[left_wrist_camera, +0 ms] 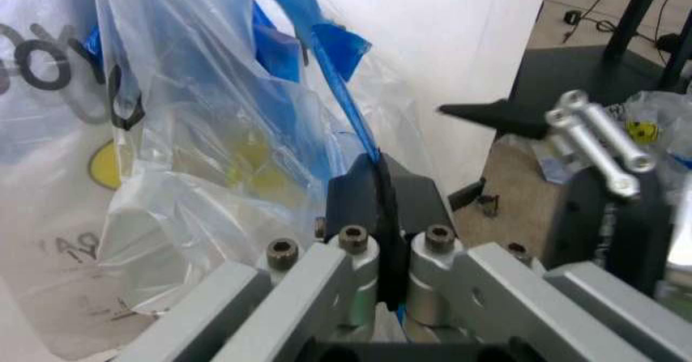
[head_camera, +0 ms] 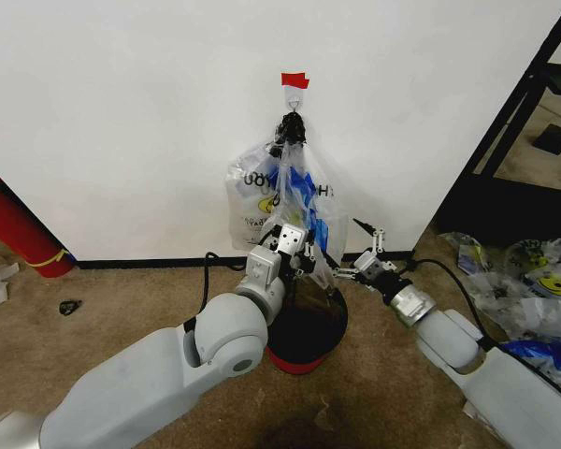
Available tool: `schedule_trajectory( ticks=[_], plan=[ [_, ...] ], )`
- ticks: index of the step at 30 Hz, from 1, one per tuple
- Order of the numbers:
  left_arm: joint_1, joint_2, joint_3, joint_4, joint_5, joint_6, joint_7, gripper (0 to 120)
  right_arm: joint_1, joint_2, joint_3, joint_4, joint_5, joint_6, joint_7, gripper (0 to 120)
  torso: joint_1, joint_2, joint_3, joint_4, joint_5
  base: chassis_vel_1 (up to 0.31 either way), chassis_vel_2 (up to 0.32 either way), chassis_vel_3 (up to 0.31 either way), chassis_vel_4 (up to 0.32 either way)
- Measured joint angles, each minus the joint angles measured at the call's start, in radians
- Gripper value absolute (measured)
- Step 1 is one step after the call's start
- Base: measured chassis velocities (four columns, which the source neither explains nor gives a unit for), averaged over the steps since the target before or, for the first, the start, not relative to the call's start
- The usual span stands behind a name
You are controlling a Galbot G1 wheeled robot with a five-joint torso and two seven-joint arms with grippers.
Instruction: Pick up the garbage bag from the wall and place it over the trash bin.
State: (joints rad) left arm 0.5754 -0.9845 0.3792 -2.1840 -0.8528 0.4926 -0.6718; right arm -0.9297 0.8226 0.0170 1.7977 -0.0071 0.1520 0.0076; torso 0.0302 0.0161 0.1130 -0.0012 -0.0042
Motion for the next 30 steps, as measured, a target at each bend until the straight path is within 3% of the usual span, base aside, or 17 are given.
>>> schedule_trajectory(
  ticks=[11,14,21,30],
  plan=[
    [-0.019,-0.007,0.019,0.007,-0.001,-0.001,0.002,0,0.132,0.080,-0.097,-0.098,-0.009,-0.008,0.018,94,0.000,0.000,0.000,0.0002,0.0000,0.000,0.000,0.000,0.000],
    [-0.018,-0.009,0.019,0.007,-0.001,-0.001,0.002,0,0.142,0.091,-0.103,-0.103,-0.021,-0.004,0.025,88,0.000,0.000,0.000,0.0002,0.0001,0.000,0.000,0.000,0.000],
    [-0.015,-0.008,0.016,0.005,-0.002,-0.003,0.003,0,0.161,0.097,-0.116,-0.112,-0.043,-0.003,0.038,58,0.000,0.000,0.000,0.0002,0.0001,0.000,0.000,0.000,0.000],
    [-0.010,-0.008,0.006,0.004,-0.003,-0.004,0.003,0,0.143,0.093,-0.109,-0.112,-0.066,0.001,0.040,30,0.000,0.000,0.000,0.0002,0.0002,0.000,0.000,0.000,0.000]
  ],
)
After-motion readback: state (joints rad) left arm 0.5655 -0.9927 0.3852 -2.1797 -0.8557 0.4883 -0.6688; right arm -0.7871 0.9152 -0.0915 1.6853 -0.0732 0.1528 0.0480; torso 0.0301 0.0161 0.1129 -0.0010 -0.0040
